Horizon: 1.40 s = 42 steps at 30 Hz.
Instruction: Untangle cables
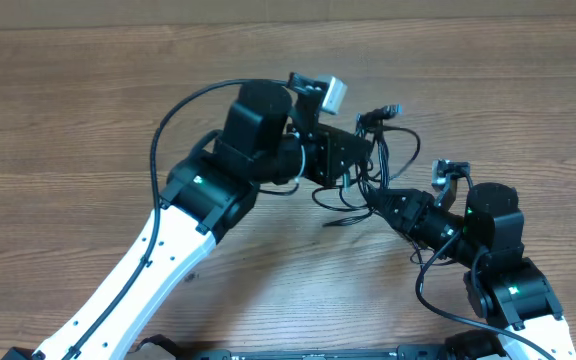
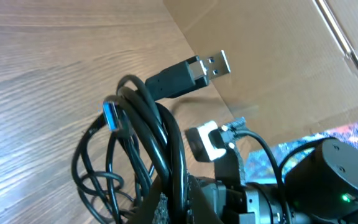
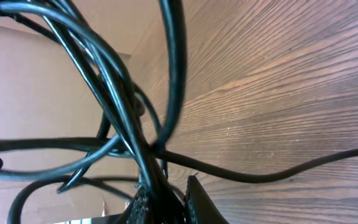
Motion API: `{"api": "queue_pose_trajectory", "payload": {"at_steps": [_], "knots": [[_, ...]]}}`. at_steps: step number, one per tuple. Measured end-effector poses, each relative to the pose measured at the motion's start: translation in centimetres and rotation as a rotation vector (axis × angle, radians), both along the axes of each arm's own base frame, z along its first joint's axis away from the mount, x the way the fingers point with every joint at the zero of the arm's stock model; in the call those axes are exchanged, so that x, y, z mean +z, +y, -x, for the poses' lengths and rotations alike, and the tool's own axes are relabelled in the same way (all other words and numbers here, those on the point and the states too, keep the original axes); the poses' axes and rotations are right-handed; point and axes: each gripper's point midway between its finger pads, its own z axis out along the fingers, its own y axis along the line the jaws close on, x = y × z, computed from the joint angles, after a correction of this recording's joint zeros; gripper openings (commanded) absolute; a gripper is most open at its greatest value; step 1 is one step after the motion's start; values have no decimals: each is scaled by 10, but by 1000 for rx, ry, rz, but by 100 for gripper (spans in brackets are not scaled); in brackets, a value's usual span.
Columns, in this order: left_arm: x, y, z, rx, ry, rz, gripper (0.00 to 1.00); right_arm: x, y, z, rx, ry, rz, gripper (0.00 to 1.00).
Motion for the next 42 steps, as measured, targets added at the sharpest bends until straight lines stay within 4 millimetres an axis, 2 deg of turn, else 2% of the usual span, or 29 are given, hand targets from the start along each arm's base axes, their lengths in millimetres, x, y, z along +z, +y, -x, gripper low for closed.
{"api": "queue_pose_trajectory", "payload": {"at_steps": [9, 22, 25, 30, 35, 38, 42], "knots": [[2, 22, -21, 62, 1, 11, 4, -11, -9, -2, -48, 25, 53, 12], [1, 32, -30, 90, -8, 4, 4, -19, -17, -3, -90, 48, 88, 15], [-4, 34, -27, 73, -21, -27, 4, -15, -14, -5, -78, 27, 74, 20], [-14, 36, -23, 33, -60, -85, 4, 10, 1, -7, 14, -83, 13, 34], [-17, 37, -21, 10, -90, -112, 4, 35, 18, 0, 138, -190, -52, 61], [-22, 38, -18, -9, -100, -137, 4, 48, 26, 7, 205, -239, -86, 71], [-30, 41, -12, -54, -124, -184, 4, 67, 35, 16, 295, -318, -132, 73]]}}
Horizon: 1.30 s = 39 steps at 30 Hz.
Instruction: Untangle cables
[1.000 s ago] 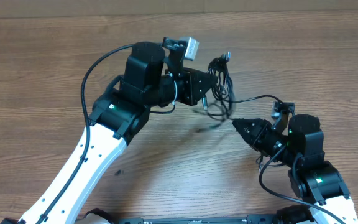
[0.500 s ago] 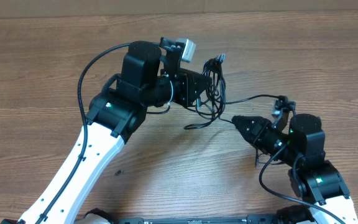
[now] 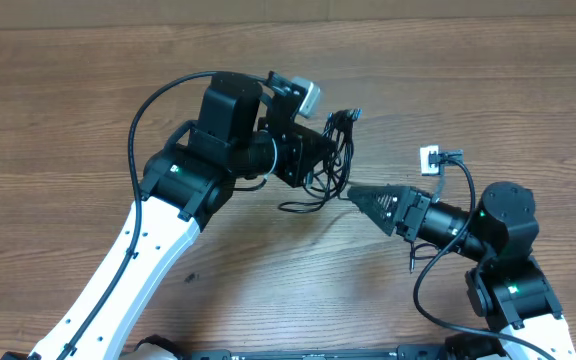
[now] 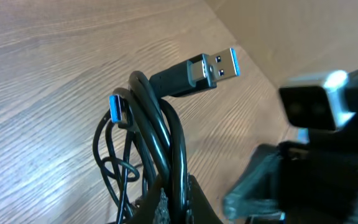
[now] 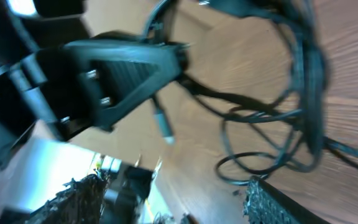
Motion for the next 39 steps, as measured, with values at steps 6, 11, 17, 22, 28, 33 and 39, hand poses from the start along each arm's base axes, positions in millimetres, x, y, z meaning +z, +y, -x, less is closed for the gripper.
{"api": "queue_pose_trajectory", "payload": {"at_steps": [6, 11, 17, 22, 28, 33, 39], "knots": [[-10, 3, 7, -53, -31, -57, 4, 5, 4, 7, 56, -41, -3, 73], [-10, 1, 16, -107, -21, -44, 4, 1, -2, -5, -18, -80, 40, 73], [9, 3, 30, -238, -23, 76, 4, -10, -20, -25, -159, -61, 96, 73], [39, 26, 37, -299, -78, 192, 4, -12, -38, -38, -253, -74, 124, 73], [69, 47, 51, -410, -142, 344, 4, -7, -49, -47, -297, -152, 164, 71], [87, 47, 71, -535, -184, 440, 4, 8, -44, -45, -248, -293, 189, 71], [93, 48, 77, -579, -201, 474, 4, 33, -25, -26, -89, -510, 177, 71]]}}
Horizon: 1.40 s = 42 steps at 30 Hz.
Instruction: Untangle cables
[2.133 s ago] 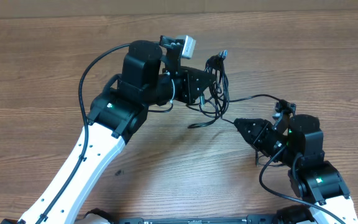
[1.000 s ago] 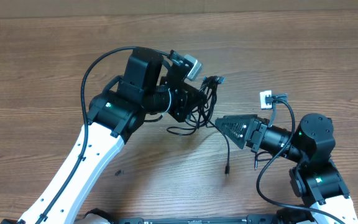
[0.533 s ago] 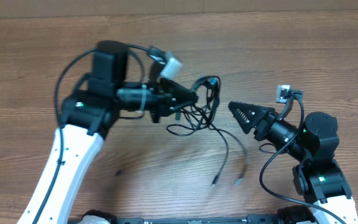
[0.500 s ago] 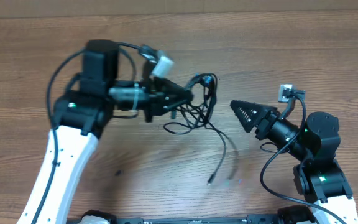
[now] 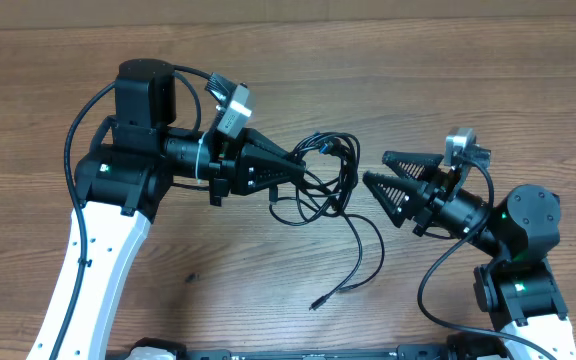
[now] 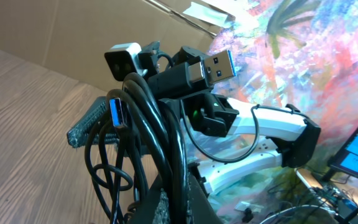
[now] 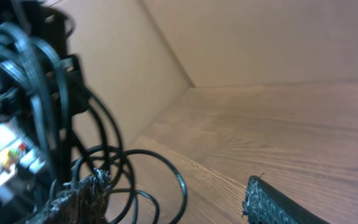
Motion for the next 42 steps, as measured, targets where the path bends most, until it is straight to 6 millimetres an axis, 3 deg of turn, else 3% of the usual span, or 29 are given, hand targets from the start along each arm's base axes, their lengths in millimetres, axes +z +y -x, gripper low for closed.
{"api": "queue_pose_trajectory", "payload": {"at_steps": [6, 14, 28, 35, 42], "knots": [[1, 0, 1, -9, 1, 6, 4, 20, 10, 16, 110, -144, 9, 71], [2, 0, 2, -11, -4, 9, 4, 23, 14, 23, 156, -179, 15, 71], [3, 0, 1, -11, 12, 7, 4, 0, 13, -5, 113, -116, 35, 68], [3, -1, 1, -13, 13, 7, 4, 11, 13, -6, 110, -173, 28, 68], [7, -13, 13, -72, -29, 19, 4, 21, 18, 6, 180, -197, -2, 68]]}}
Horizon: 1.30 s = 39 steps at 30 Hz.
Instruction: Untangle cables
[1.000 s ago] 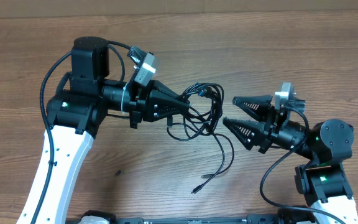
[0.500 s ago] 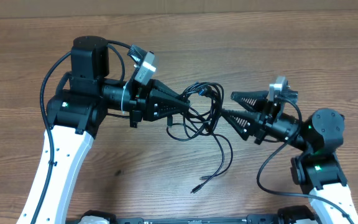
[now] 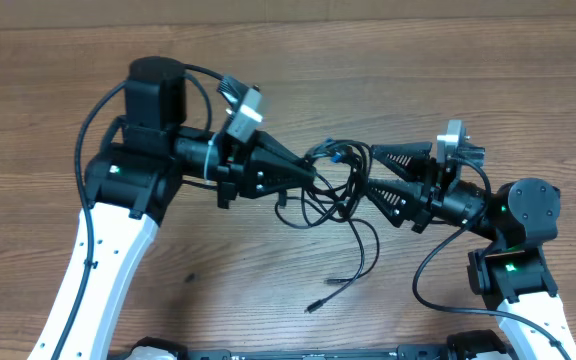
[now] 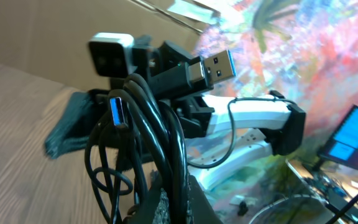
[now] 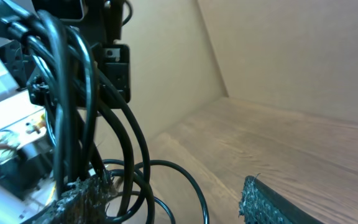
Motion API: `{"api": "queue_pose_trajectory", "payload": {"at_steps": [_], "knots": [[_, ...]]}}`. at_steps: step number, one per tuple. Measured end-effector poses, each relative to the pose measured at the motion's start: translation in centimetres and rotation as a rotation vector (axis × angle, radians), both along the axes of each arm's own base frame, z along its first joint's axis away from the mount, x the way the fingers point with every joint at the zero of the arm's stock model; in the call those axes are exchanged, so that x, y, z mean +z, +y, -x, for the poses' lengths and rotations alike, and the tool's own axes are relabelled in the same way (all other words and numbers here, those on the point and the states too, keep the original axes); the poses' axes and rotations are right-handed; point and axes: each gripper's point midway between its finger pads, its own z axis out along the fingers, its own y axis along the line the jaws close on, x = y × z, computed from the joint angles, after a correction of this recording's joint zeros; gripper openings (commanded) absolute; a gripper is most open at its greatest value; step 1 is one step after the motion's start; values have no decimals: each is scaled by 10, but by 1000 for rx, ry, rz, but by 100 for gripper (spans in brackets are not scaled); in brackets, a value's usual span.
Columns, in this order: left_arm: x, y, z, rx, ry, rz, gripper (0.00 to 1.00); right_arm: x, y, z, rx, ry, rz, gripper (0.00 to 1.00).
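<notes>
A tangle of black cables (image 3: 336,182) hangs between the two arms over the middle of the table. My left gripper (image 3: 315,172) points right and is shut on several strands (image 4: 166,143). Above its fingers stick out a USB plug (image 4: 215,66) and a blue-tipped plug (image 4: 117,111). My right gripper (image 3: 370,170) faces it from the right, open. Cable loops (image 5: 82,93) stand by its left finger (image 5: 82,198); the gap between the fingers is mostly bare. One loose end (image 3: 313,306) trails down onto the table.
The wooden table (image 3: 468,80) runs out to all sides. A cardboard wall (image 5: 291,56) stands along its far edge. Both arm bases sit at the near edge, and the left arm's own cable (image 3: 98,110) arcs beside its wrist.
The two grippers stand closer together: the left has shifted a little right with the bundle, and the open right gripper has come left, its fingertips now at the tangle's edge.
First both grippers were shut on the tangle, close together at the back. Then the right had let go and stood apart, open. Later the left held the bundle mid-table with one end trailing loose on the wood. Now the open right gripper reaches the bundle.
</notes>
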Motion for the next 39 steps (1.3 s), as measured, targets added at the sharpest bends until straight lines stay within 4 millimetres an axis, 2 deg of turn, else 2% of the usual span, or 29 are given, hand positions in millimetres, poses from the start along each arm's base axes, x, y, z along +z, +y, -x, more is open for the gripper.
{"api": "queue_pose_trajectory", "payload": {"at_steps": [7, 20, 22, 26, 27, 33, 39], "knots": [[0, -12, 13, -54, 0, -1, 4, -1, 4, 10, 67, 11, 1, 68], [-5, -15, 5, -5, -8, -31, 4, 13, 9, 29, 162, -70, -3, 67], [-5, -17, 7, -15, -8, -31, 4, 14, 9, 29, 165, -75, -4, 60], [-6, -25, 16, -45, -10, -35, 4, 14, 9, 31, 177, -69, -6, 34], [-6, -26, 18, -51, -11, -36, 4, 15, 10, 31, 178, -68, -7, 31], [-7, -30, 20, -57, -14, -42, 4, 13, 10, 31, 176, -51, -8, 19], [-2, -31, 17, -54, -65, -23, 4, -6, 5, 13, 85, 97, -16, 18]]}}
